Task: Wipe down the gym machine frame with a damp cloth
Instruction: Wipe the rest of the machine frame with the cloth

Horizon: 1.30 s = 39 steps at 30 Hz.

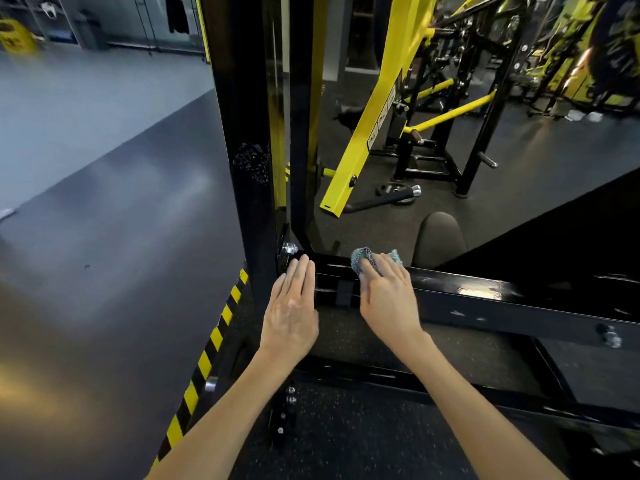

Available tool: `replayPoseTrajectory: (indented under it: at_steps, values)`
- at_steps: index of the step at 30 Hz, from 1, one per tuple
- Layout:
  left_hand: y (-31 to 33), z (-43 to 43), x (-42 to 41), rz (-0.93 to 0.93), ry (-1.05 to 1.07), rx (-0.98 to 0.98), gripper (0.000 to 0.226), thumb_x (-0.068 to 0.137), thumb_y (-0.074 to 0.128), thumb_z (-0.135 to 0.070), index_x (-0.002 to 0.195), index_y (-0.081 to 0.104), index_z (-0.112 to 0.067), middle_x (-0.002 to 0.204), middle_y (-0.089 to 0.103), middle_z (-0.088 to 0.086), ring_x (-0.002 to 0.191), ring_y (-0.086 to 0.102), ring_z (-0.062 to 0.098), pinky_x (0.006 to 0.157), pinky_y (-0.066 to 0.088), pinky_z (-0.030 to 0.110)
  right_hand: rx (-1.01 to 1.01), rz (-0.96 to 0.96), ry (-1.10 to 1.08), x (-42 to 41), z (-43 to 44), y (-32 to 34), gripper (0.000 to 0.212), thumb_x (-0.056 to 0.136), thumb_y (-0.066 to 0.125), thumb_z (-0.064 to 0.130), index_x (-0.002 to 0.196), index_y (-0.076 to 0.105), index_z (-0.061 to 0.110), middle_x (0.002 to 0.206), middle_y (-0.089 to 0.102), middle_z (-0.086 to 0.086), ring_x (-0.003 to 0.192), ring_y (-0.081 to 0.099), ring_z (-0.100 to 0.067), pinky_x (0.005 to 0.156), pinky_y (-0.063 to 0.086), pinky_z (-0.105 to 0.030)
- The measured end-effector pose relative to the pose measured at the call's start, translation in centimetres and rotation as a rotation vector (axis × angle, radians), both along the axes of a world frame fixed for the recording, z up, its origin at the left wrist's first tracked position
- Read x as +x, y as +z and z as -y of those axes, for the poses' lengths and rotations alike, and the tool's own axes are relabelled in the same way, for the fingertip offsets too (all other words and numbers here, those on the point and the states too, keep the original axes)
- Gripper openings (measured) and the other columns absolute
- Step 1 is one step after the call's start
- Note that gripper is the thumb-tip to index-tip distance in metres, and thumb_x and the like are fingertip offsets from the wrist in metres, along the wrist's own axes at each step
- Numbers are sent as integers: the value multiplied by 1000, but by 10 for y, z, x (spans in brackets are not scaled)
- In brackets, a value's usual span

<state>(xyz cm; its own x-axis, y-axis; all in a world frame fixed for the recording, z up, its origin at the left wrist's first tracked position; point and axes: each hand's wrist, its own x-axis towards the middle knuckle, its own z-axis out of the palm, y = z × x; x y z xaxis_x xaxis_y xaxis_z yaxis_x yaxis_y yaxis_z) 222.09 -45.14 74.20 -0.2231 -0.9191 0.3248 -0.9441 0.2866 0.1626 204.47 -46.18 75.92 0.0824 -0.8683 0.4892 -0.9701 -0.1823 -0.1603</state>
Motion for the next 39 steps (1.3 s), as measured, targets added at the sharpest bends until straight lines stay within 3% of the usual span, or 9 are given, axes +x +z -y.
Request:
replayPoseTrajectory:
  at_steps: [7,10,16,20,25,28,31,35,39]
  values:
    - [1,1,-1,-38,-9,-7,86,71,78,-3,148,39,2,153,41,16,144,37,28,117,23,37,54,-19,158,55,14,5,40,87,56,12,125,62,3,128,61,-14,125,52,-35,103,43,-50]
    - [1,1,1,-22,-20,-3,86,70,75,0,148,38,2,155,39,16,144,36,28,117,23,37,72,-62,172,44,9,5,47,79,67,4,126,61,4,131,59,-15,128,51,-34,105,42,-50]
    - [1,-1,0,-85,-21,25,76,91,51,-3,157,14,-6,165,11,8,153,7,20,120,0,29,44,-85,24,-15,-6,-5,46,81,62,-2,127,59,2,132,58,-15,128,50,-34,104,42,-51]
    - [2,-3,1,-129,-52,5,77,93,48,-4,158,7,-8,166,4,6,153,-1,18,119,-7,27,37,-54,-16,8,-6,-1,44,83,64,2,126,58,-1,129,59,-18,126,51,-38,104,41,-53]
    - [0,1,2,-82,-38,44,86,77,73,-3,152,31,0,159,32,14,148,28,26,120,18,36,94,-18,149,54,5,6,50,84,61,7,133,56,2,138,54,-17,134,44,-35,110,35,-52]
    - [-2,3,5,-56,-47,30,86,76,71,0,151,31,0,159,31,15,148,29,27,119,19,37,102,-48,173,44,2,5,56,77,67,0,132,57,1,137,54,-20,133,46,-37,108,37,-51]
    - [-2,1,4,-95,-39,11,79,86,56,-3,156,19,-5,164,17,9,152,14,22,122,7,32,68,-66,91,1,-12,0,53,75,62,-3,128,59,0,134,56,-20,130,50,-37,106,42,-53]
    - [-3,1,-3,-164,-25,8,74,93,48,-8,157,11,-6,166,8,7,153,3,19,121,-3,28,79,-33,-92,-65,-34,-2,56,76,59,-9,132,56,1,138,54,-19,134,45,-36,110,36,-54]
    - [-2,0,-7,-208,-32,11,74,94,47,-9,157,9,-6,166,6,7,153,-1,19,120,-6,28,81,19,-187,-56,-33,0,49,77,55,-9,125,59,-2,131,58,-21,129,48,-39,108,37,-54]
